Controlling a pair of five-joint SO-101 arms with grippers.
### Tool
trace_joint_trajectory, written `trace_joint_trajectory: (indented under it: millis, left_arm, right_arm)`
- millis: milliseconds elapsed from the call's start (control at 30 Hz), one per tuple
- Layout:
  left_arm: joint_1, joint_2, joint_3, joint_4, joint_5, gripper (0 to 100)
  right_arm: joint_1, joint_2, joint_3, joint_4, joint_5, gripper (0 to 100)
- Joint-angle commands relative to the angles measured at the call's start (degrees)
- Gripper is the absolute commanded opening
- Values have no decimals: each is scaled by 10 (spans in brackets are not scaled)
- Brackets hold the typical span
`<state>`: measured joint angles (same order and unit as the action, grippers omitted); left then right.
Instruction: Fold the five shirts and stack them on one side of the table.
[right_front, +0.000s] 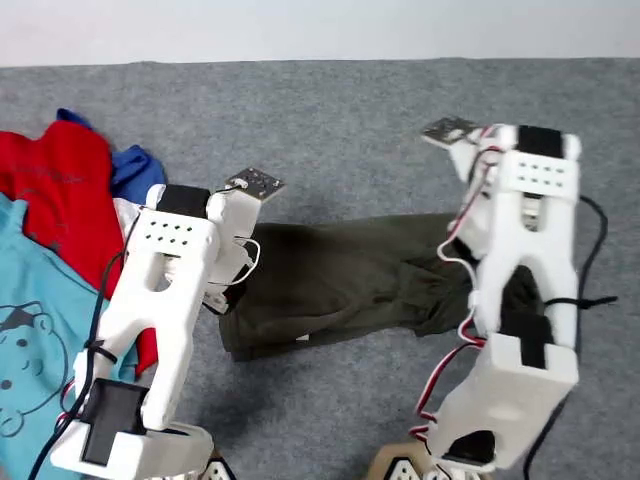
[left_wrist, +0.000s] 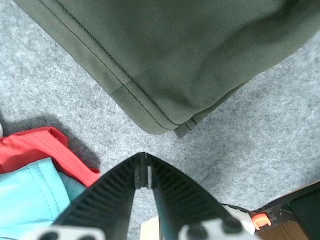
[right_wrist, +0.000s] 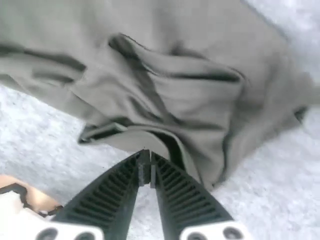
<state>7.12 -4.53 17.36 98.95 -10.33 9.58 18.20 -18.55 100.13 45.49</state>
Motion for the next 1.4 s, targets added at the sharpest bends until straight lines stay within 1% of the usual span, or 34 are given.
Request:
trace_joint_trajectory:
  millis: [0,133,200,300,433,567,767,900,1067,1200,1367]
  left_arm:
    - [2,-27,-3,8,2,2]
    - [2,-27,-3,6,2,2]
    - [2,-27,-3,6,2,2]
    - [2,-26,-3,6,2,2]
    - [2,-24,-3,6,1,2]
    - [2,-23,-3,6,1,2]
    - [2,-23,-3,6,1,2]
    - [2,-26,-3,6,1,2]
    - [2,-26,-3,7,1,2]
    - [2,-26,-3,7,1,2]
    - [2,-26,-3,6,1,2]
  right_arm:
    - [47,-40,-4,26,33,14]
    - [78,-97,96,26,71,13]
    - [82,-130,158,25,93,12]
    - [81,-167,244,15,106,12]
    - [80,-172,312,-66,104,13]
    - [58,-127,335,-152,103,14]
    - [35,-7,282,-233,103,14]
    - [37,80,184,-233,102,13]
    - [39,156,63,-233,83,13]
    - [29,178,-10,-183,83,13]
    - [15,177,-59,-109,82,12]
